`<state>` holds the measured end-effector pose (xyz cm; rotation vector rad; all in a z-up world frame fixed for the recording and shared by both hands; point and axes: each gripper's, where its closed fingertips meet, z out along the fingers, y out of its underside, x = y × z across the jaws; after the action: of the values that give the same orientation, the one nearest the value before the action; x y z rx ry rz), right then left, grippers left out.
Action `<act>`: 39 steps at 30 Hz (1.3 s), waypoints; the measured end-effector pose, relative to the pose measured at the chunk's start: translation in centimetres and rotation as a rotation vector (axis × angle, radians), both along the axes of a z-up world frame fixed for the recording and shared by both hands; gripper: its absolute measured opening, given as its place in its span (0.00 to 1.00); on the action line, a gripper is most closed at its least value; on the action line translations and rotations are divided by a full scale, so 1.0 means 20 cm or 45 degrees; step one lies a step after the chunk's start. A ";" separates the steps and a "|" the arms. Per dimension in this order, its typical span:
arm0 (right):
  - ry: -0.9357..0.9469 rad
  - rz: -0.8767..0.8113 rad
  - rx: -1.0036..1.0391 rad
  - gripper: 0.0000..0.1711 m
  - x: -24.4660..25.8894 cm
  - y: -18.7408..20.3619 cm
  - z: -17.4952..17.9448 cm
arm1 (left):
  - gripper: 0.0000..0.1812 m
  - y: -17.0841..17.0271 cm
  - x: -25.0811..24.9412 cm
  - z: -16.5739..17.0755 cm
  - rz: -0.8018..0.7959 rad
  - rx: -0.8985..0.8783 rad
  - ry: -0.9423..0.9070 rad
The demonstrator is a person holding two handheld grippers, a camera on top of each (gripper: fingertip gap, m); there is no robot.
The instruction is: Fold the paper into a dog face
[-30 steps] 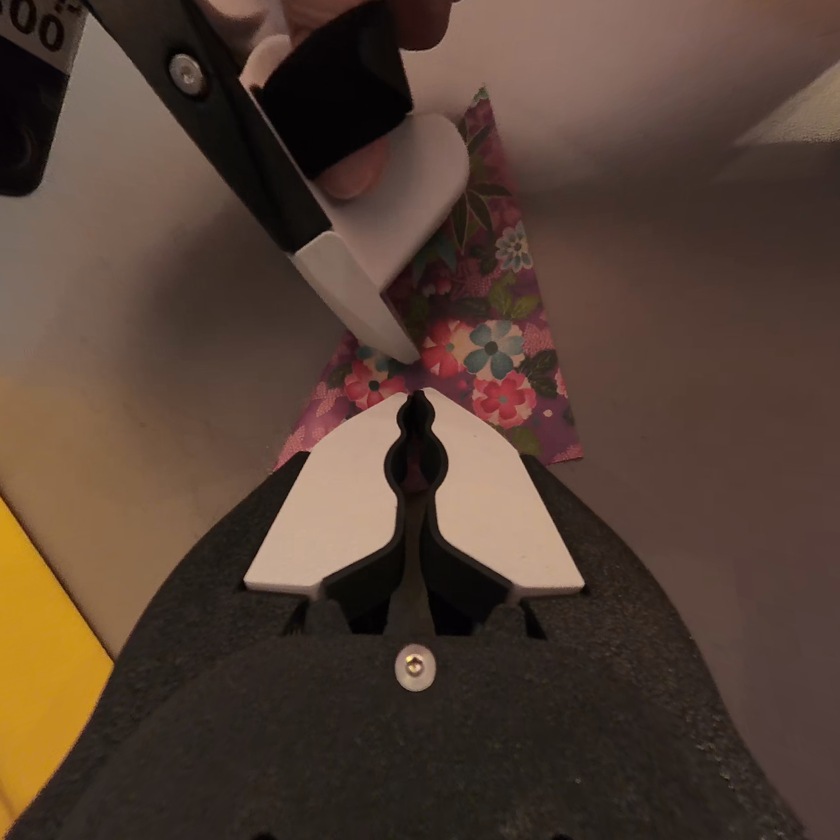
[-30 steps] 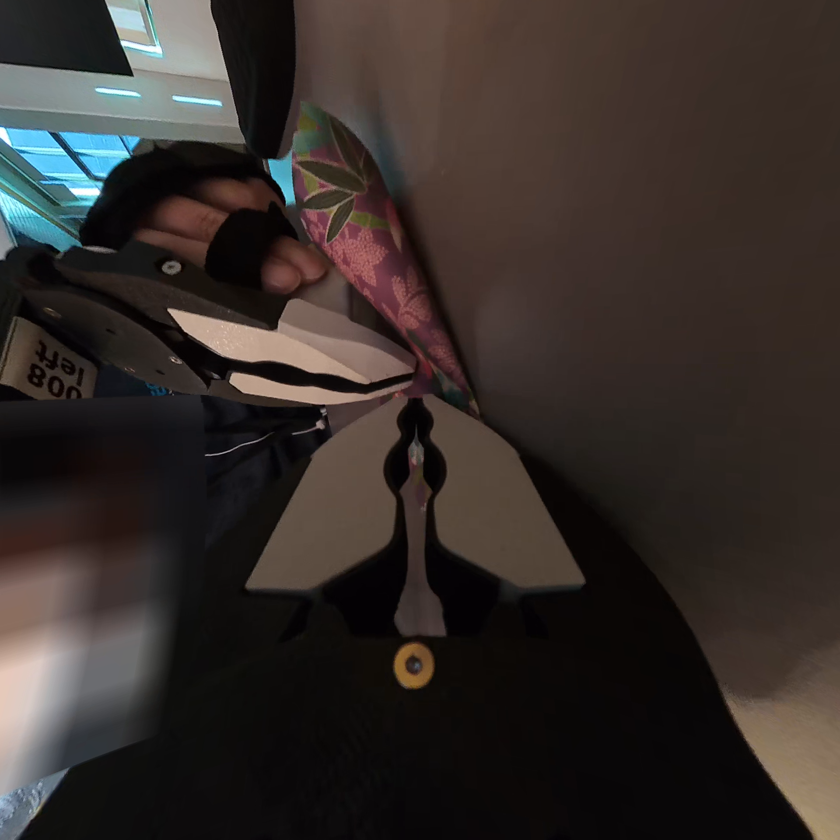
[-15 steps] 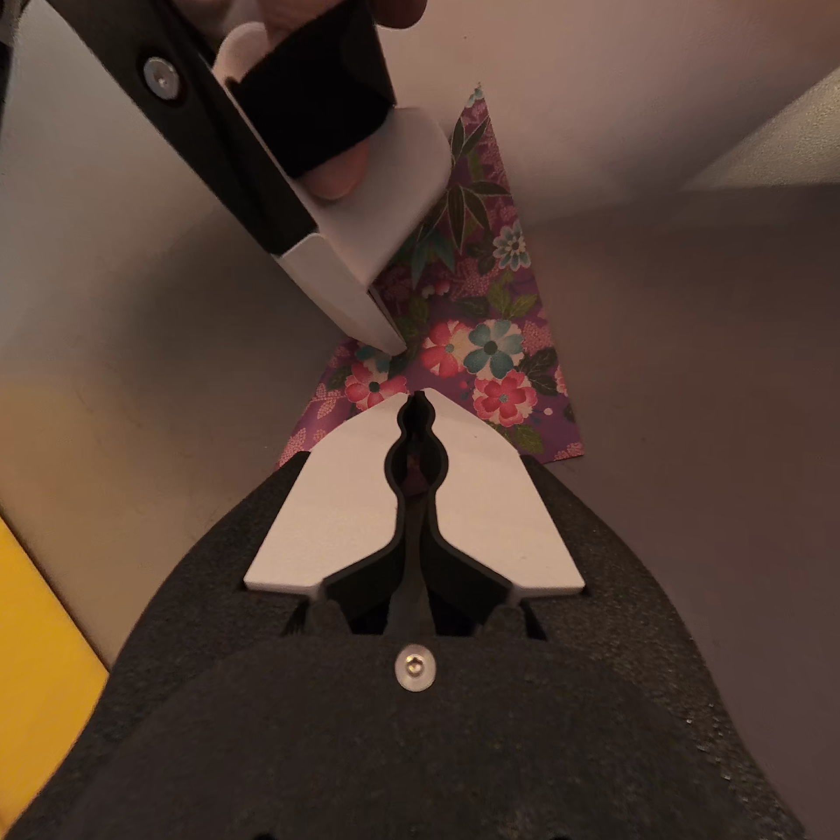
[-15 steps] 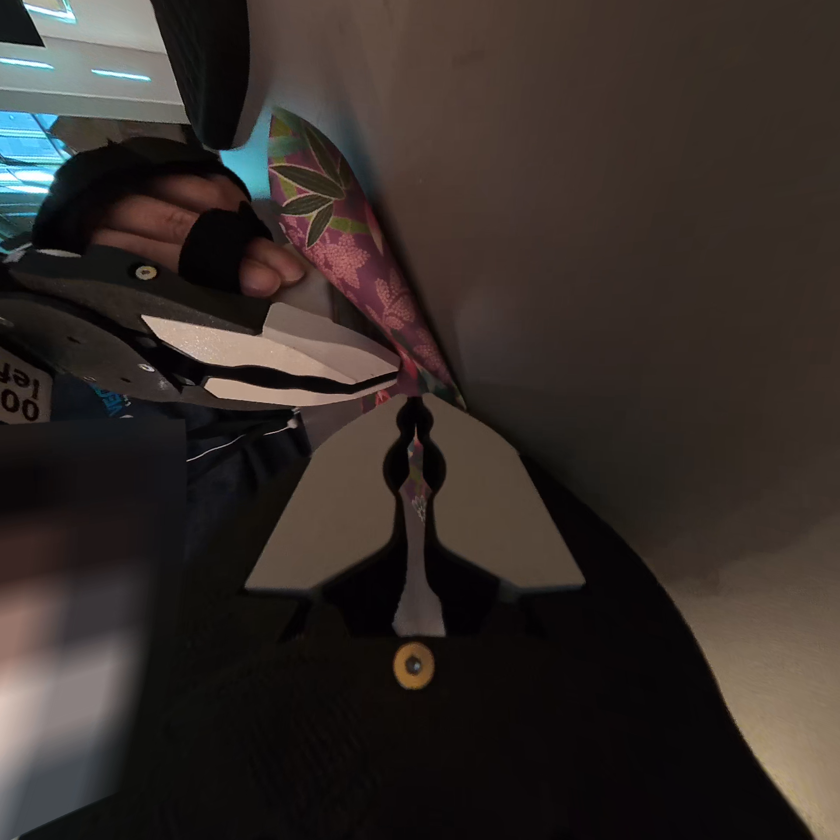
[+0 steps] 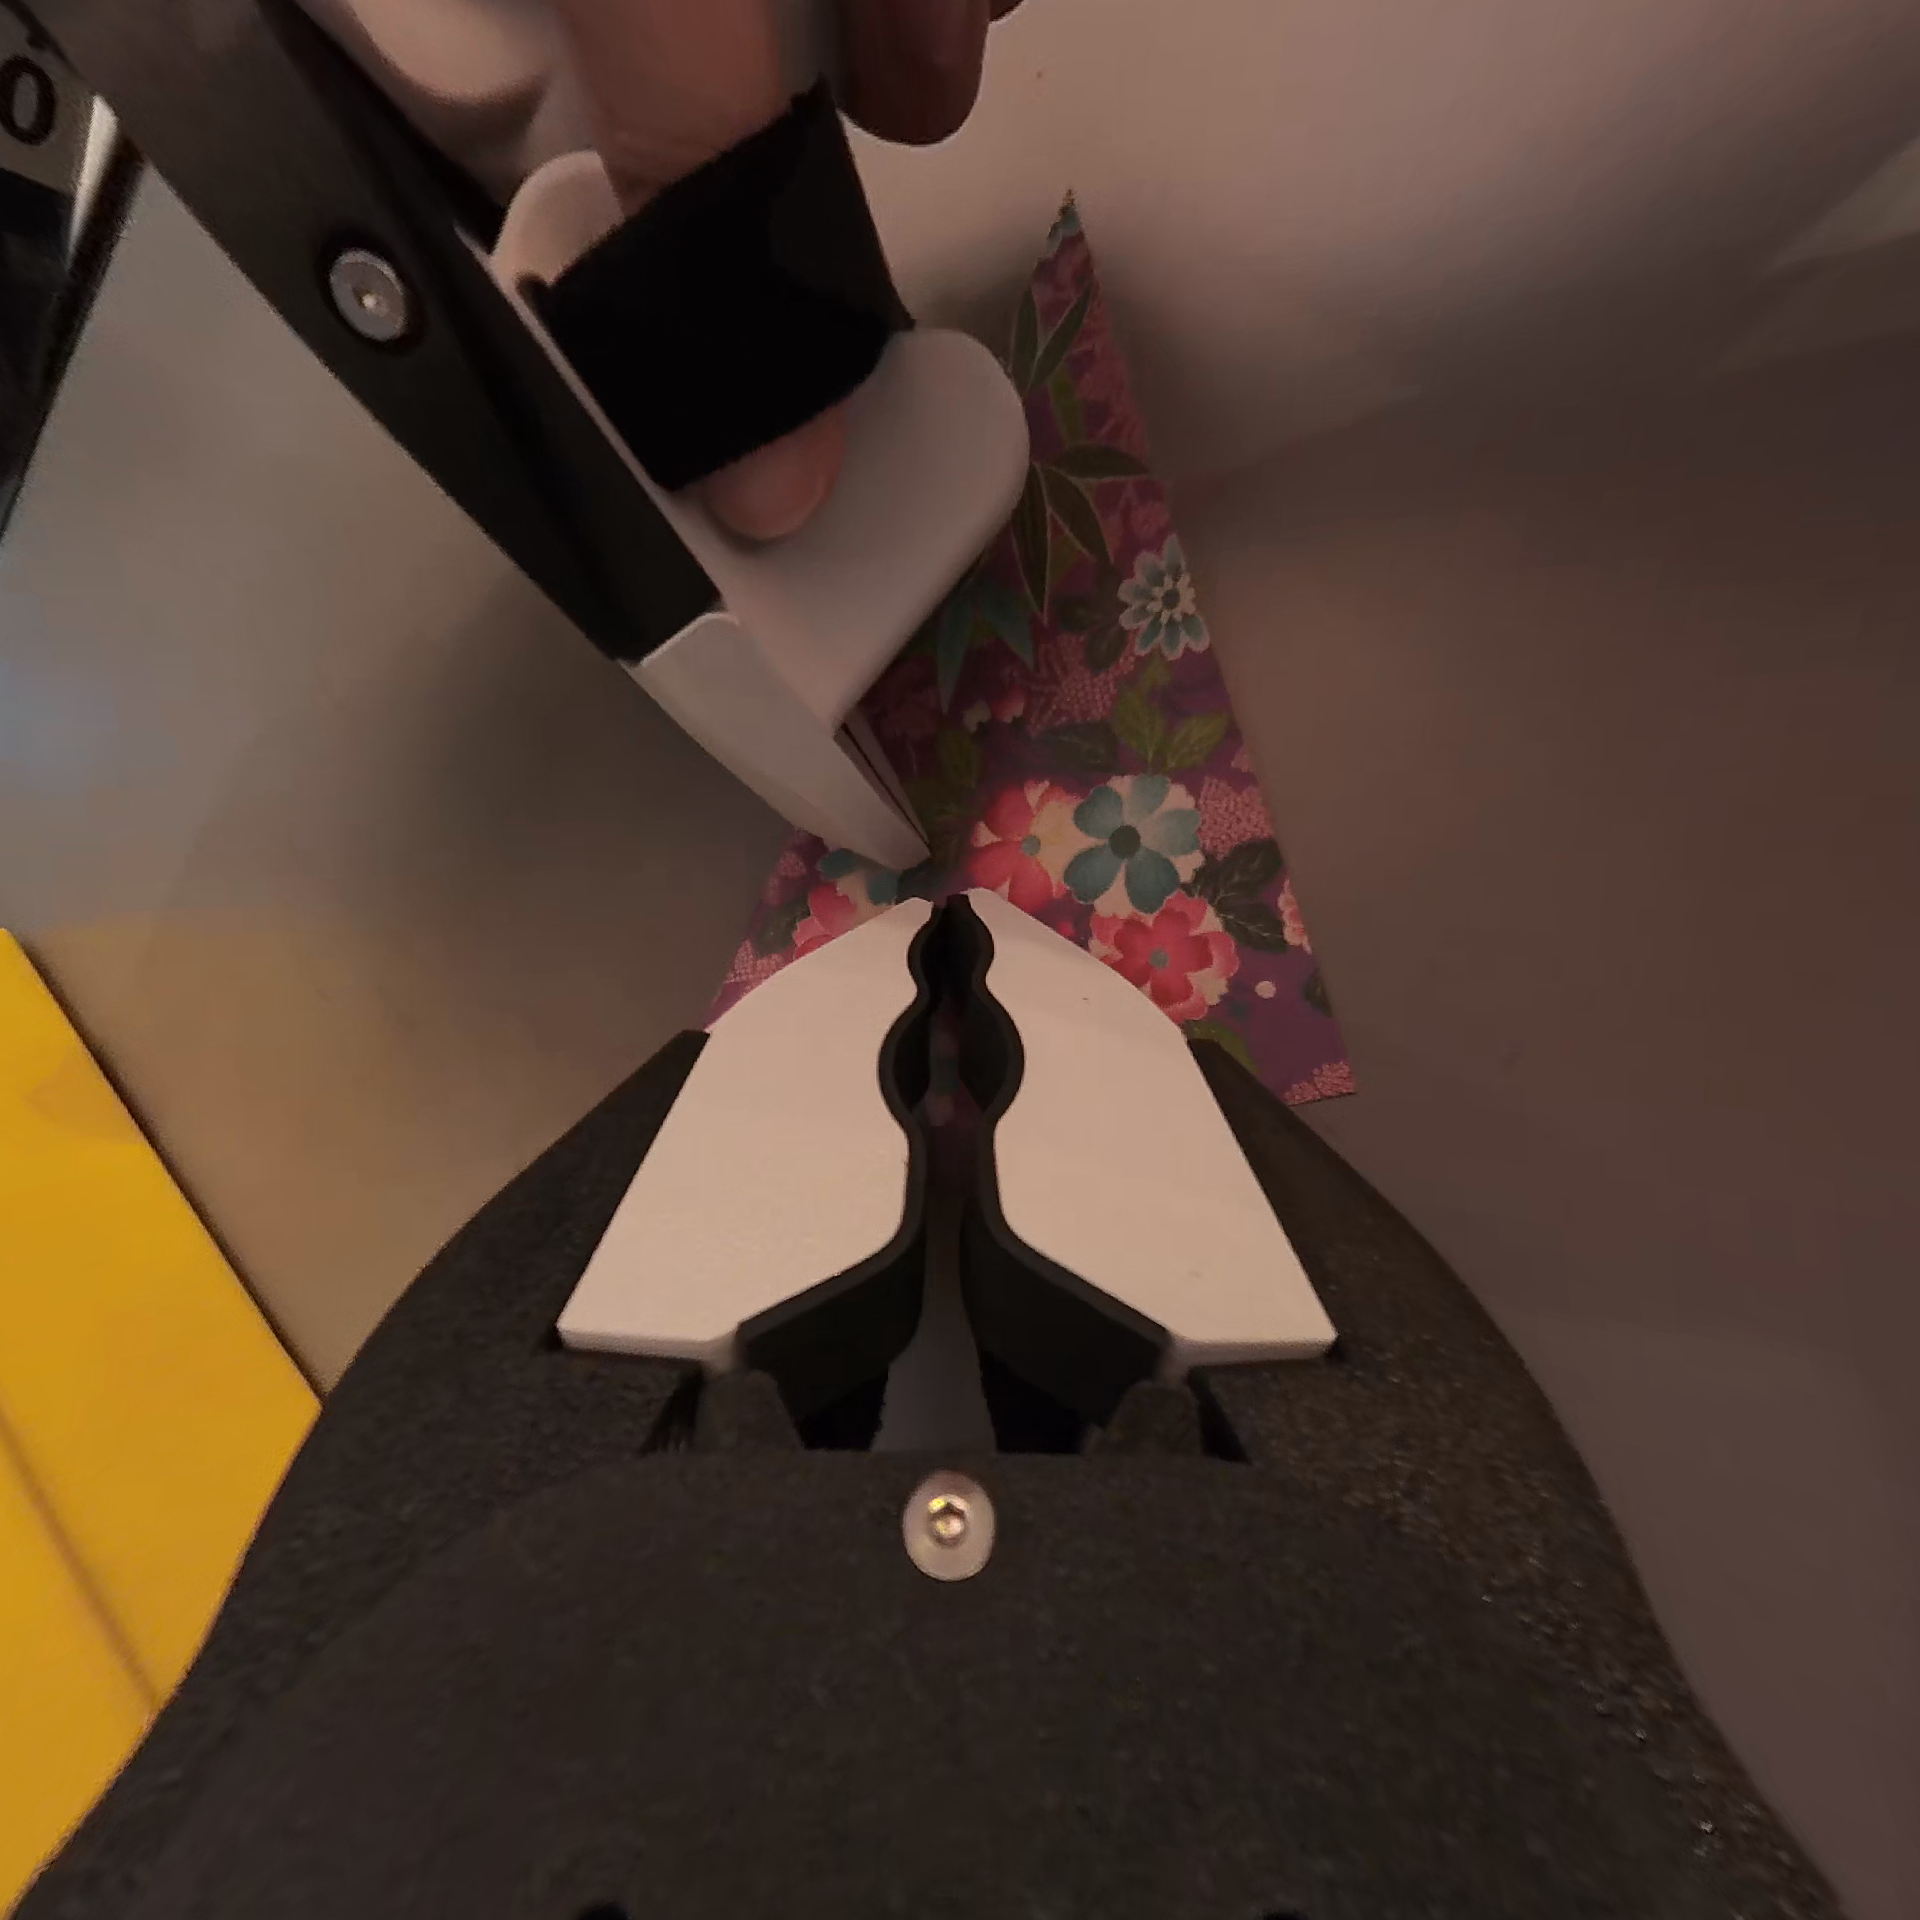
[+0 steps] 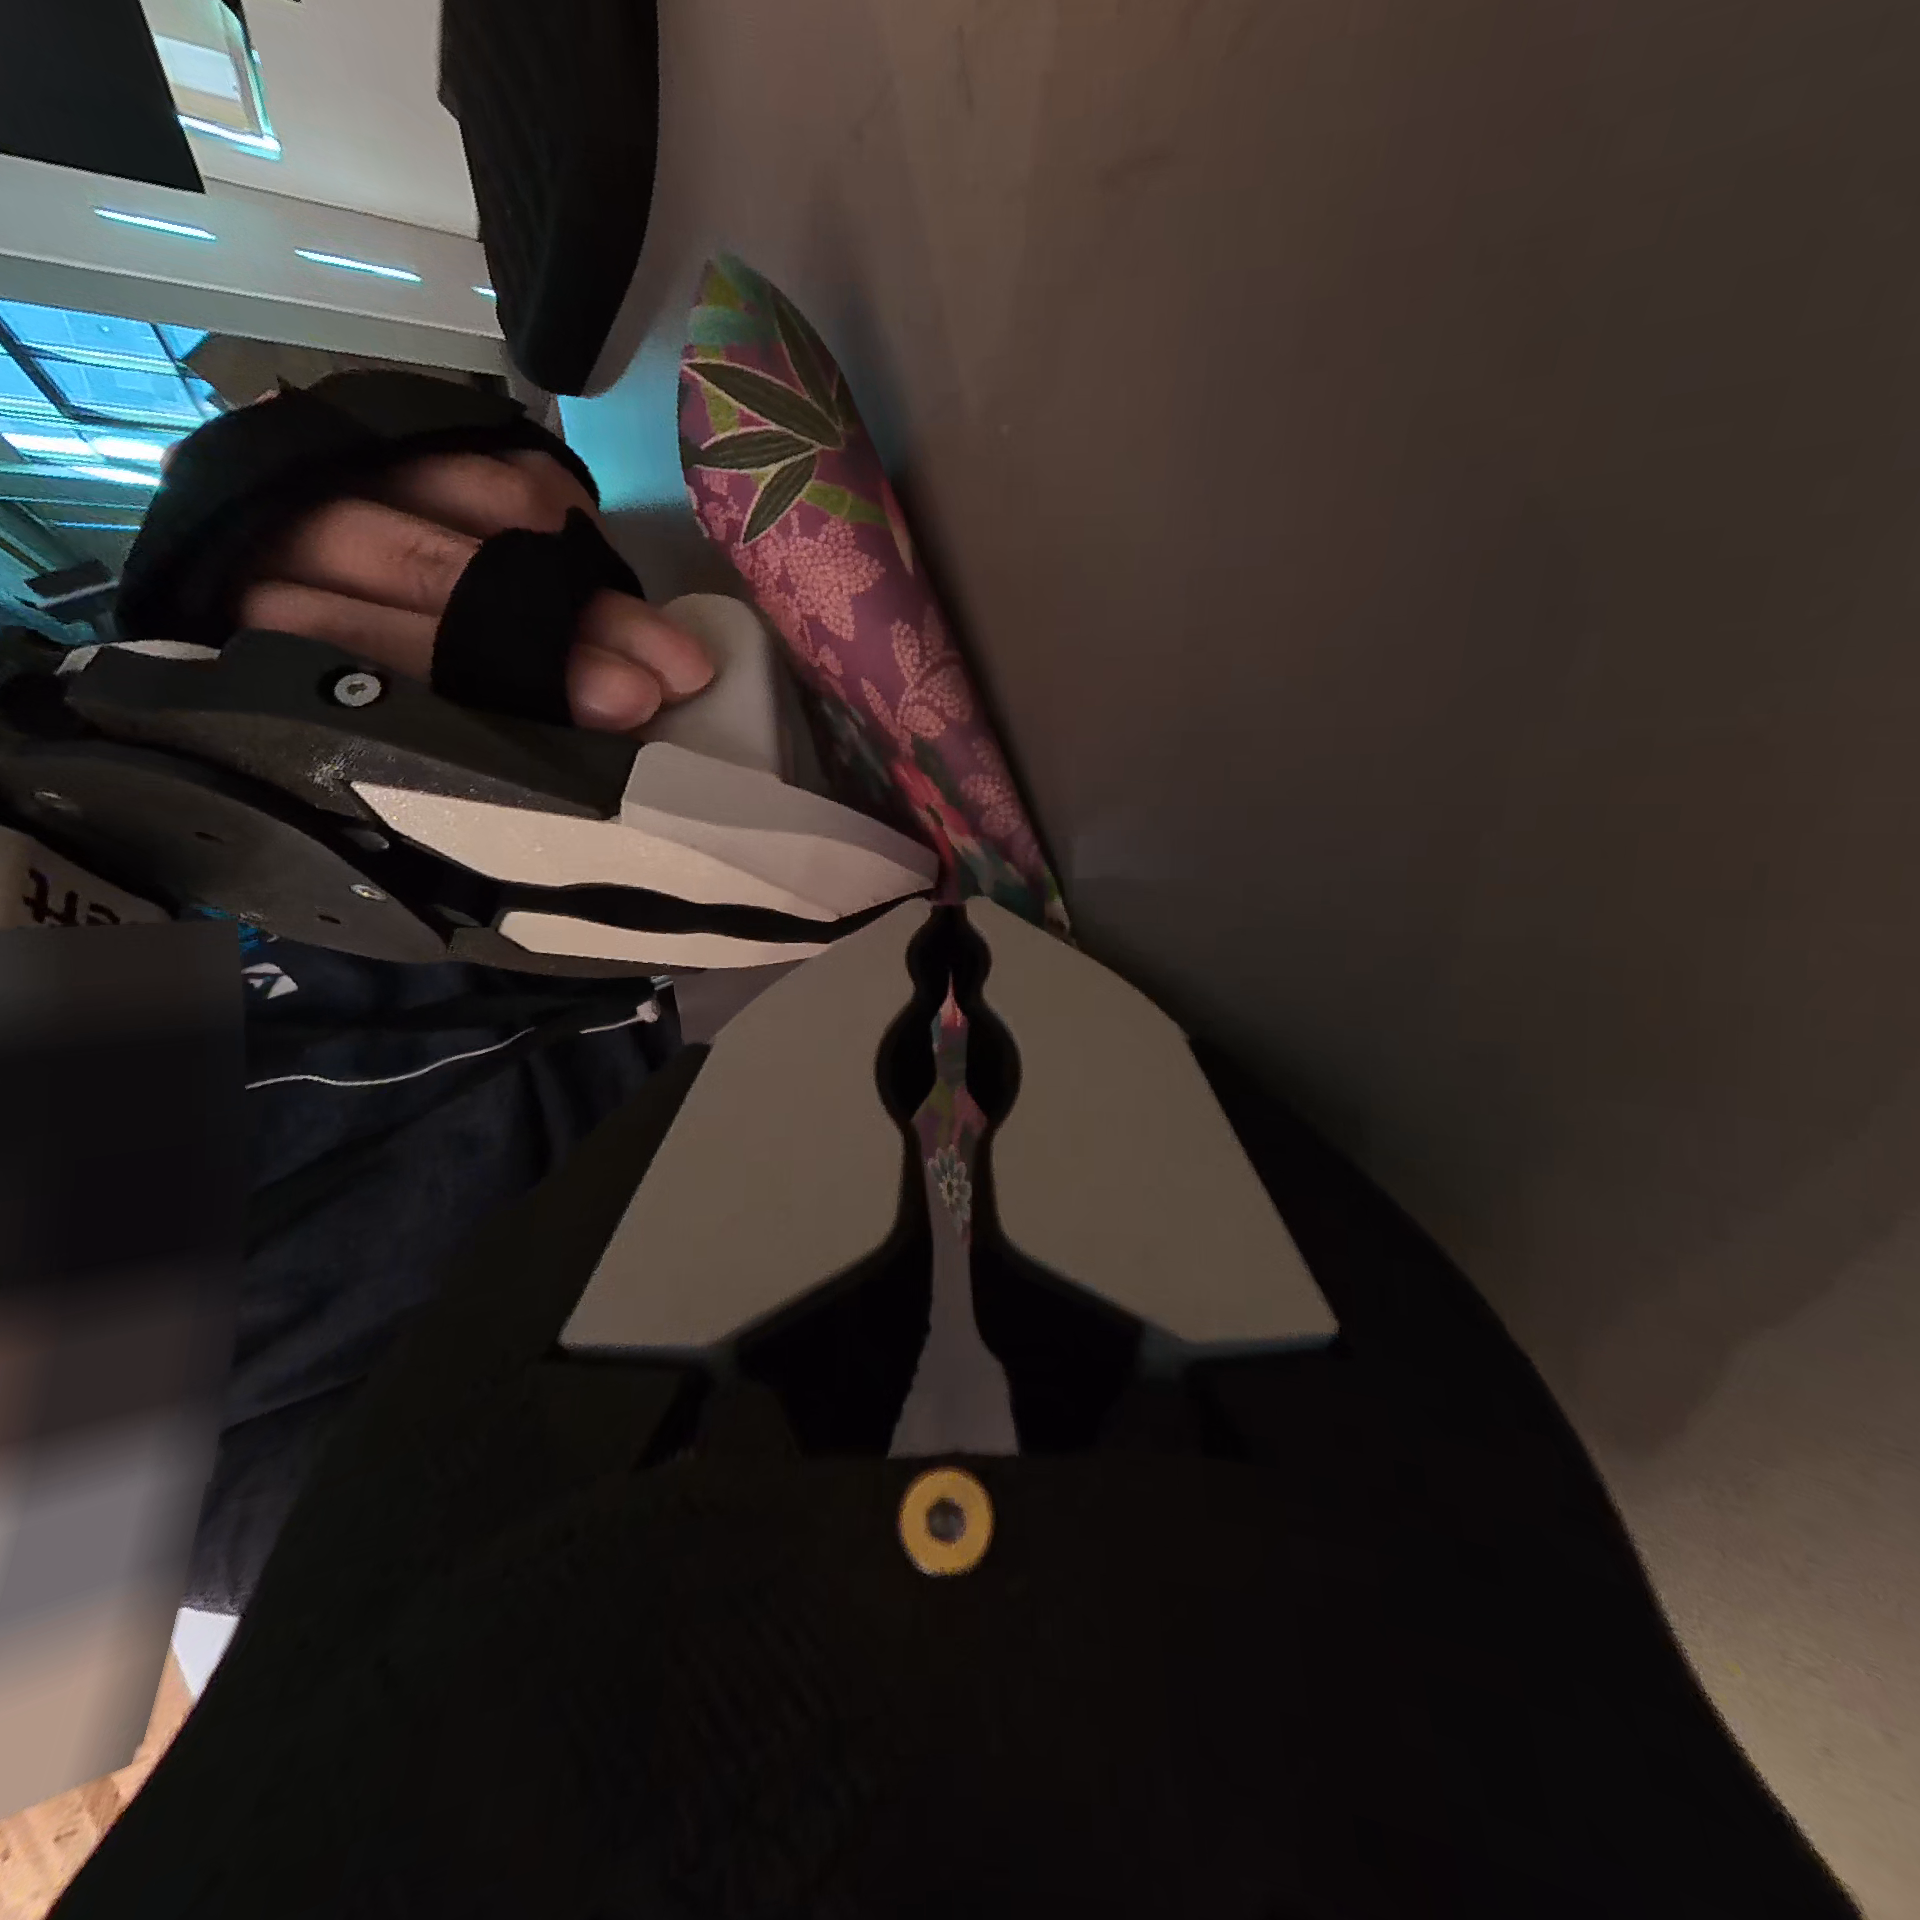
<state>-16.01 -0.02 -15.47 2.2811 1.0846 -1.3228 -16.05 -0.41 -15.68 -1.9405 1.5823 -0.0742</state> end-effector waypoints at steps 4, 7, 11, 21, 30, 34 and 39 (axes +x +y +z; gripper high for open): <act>0.019 0.019 -0.056 0.01 0.01 0.00 0.01 | 0.01 0.00 0.00 0.00 0.008 -0.082 0.048; -0.014 0.076 -0.053 0.01 0.04 -0.01 0.00 | 0.01 0.00 0.00 0.00 0.000 -0.107 0.094; -0.065 0.107 -0.091 0.01 0.10 -0.02 0.00 | 0.00 0.00 0.00 0.00 -0.002 -0.135 0.108; -0.116 0.128 -0.129 0.01 0.20 -0.03 0.00 | 0.00 0.00 0.00 0.00 0.016 -0.182 0.094; -0.204 0.136 -0.139 0.01 0.29 -0.05 -0.01 | 0.00 0.00 0.00 0.00 0.029 -0.189 0.072; -0.202 0.121 -0.161 0.01 0.33 -0.06 0.00 | 0.00 0.00 0.00 0.00 0.029 -0.194 0.064; -0.206 0.110 -0.185 0.01 0.39 -0.06 0.00 | 0.00 0.00 0.00 -0.01 0.028 -0.189 0.067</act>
<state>-8.28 -1.30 -15.54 2.1676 0.9879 -1.1237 -16.01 -0.34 -15.79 -2.0885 1.6299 -0.1364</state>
